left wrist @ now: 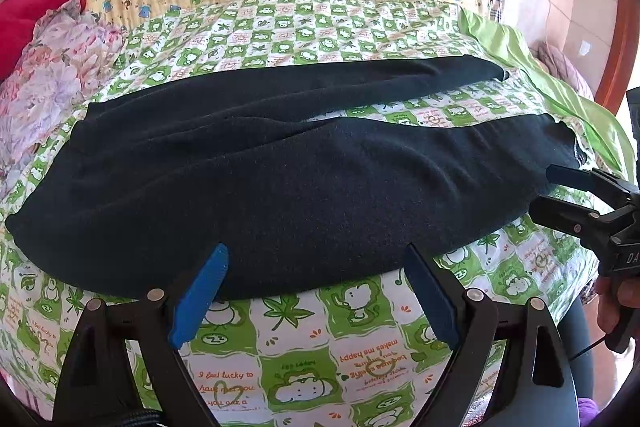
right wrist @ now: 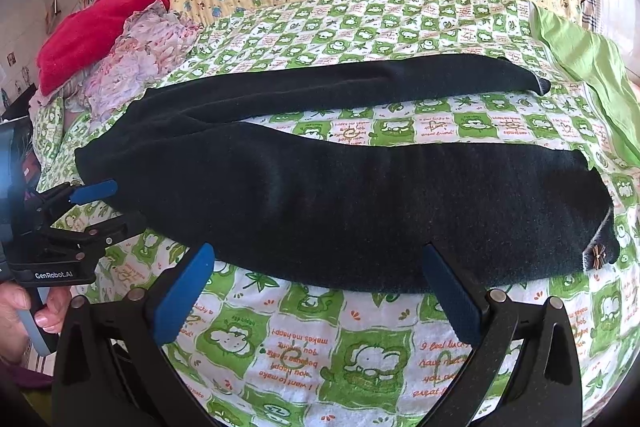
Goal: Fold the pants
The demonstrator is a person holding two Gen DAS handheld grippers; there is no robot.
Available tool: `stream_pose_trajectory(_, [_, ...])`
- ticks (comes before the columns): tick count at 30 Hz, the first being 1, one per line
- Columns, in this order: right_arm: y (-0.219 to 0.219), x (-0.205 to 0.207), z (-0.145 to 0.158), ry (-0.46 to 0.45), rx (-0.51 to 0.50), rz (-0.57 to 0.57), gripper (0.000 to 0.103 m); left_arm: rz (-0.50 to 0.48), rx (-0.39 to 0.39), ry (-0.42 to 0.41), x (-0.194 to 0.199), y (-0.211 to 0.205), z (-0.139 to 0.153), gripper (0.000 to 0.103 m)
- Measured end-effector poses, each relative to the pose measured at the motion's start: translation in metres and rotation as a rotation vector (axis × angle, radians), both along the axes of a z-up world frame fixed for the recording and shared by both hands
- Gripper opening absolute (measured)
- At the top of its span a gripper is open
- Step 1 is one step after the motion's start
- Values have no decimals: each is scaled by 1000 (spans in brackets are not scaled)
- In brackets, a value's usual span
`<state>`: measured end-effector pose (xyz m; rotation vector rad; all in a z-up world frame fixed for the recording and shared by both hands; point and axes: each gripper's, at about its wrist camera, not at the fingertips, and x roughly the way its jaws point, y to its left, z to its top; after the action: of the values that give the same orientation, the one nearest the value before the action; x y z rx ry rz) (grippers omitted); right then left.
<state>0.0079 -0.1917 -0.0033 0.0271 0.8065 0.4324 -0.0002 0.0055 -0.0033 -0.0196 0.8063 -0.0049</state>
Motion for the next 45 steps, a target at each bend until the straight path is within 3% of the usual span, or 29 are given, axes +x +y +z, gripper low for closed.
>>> stream_pose_trajectory(34, [4,4,2,4,-8,7,103,-15,-24,-1,2,0,-1,90])
stream_pose_trajectory(45, [5,4,6,-1,-5,11,103,-27,-66,16,6,5,0,90])
